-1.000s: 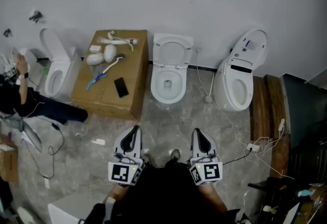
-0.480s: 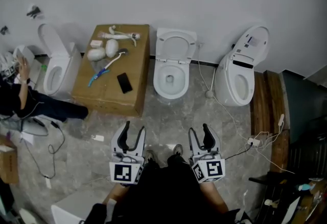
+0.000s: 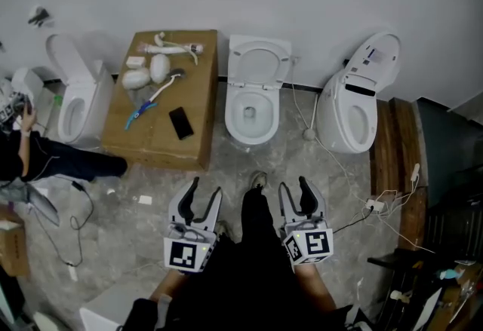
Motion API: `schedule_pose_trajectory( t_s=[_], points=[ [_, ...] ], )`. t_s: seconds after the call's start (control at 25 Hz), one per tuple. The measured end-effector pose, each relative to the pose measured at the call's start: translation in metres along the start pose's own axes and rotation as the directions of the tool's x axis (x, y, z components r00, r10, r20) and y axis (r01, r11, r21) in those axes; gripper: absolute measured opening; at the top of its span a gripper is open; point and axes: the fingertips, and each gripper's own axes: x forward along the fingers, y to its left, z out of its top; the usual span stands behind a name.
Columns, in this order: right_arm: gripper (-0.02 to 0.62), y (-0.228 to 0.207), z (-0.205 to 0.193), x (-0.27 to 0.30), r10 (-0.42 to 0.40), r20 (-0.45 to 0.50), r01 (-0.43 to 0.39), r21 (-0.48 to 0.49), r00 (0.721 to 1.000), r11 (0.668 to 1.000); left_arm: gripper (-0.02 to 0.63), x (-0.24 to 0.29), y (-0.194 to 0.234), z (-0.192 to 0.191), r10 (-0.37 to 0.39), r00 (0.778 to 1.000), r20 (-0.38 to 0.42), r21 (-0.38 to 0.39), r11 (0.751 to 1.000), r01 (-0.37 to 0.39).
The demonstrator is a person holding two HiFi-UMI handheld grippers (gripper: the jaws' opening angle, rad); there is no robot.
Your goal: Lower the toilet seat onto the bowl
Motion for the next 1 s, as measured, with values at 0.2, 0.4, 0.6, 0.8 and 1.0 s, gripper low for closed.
schedule_pose_trajectory(
  t_s=[0.2, 0.4, 0.6, 0.8, 1.0],
  points=[
    [0.215, -0.030, 0.010, 0.069, 0.043, 0.001, -0.043, -0.005, 0.999, 0.999, 0.196, 0.066, 0.024, -0.003, 0.024, 1.000, -0.017, 0.029, 0.999, -0.024],
    [0.215, -0.081, 0.040, 0.152, 0.091, -0.004, -0.091, -0.040, 0.996, 0.995, 0.196, 0.162, 0.037, -0.003, 0.036, 0.998, -0.054, 0.050, 0.998, -0.033],
    [0.215, -0.135, 0.064, 0.221, 0.140, -0.019, -0.140, -0.053, 0.990, 0.989, 0.196, 0.243, 0.047, 0.000, 0.068, 0.996, -0.065, 0.047, 0.997, -0.065],
    [0.215, -0.181, 0.077, 0.281, 0.166, -0.040, -0.169, -0.071, 0.985, 0.983, 0.196, 0.312, 0.060, -0.007, 0.072, 0.992, -0.101, 0.062, 0.996, -0.066],
    [0.208, -0.215, 0.071, 0.330, 0.160, -0.078, -0.166, -0.079, 0.984, 0.983, 0.196, 0.366, 0.075, -0.024, 0.041, 0.986, -0.160, 0.080, 0.996, -0.029]
  ],
)
